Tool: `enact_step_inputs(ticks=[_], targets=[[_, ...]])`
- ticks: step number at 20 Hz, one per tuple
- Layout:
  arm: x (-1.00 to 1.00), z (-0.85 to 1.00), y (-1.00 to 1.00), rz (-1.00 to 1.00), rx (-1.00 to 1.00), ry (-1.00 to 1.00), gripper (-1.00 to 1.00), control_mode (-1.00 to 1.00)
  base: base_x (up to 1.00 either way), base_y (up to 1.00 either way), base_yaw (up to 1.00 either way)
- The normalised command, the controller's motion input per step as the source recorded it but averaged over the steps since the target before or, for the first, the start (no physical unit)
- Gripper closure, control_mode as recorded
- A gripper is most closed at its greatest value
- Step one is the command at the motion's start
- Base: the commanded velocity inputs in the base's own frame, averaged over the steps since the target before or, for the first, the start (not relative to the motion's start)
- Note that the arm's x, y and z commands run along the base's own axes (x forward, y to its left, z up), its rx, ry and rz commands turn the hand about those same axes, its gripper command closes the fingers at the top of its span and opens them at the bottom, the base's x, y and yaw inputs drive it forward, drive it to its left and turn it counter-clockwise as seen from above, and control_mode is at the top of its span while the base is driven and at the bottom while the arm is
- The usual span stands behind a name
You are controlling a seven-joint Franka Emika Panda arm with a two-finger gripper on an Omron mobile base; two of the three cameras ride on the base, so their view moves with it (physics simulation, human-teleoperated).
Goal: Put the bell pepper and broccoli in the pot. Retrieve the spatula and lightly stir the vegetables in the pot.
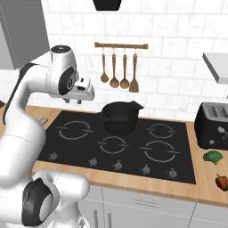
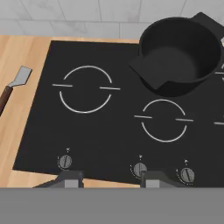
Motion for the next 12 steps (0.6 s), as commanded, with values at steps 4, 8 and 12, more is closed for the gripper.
enact_step_inputs(ticks=[4, 8, 12], targets=[[-0.14, 0.00, 0.00, -0.01, 0.00, -0.01, -1.00, -1.00, 0.00, 0.00, 0.00], [-0.29, 0.00, -0.03, -0.06, 0.00, -0.02, -1.00, -1.00, 0.00, 0.00, 0.00], [-0.28, 0.00, -0.15, -0.07, 0.00, -0.01, -1.00, -1.00, 0.00, 0.00, 0.00]])
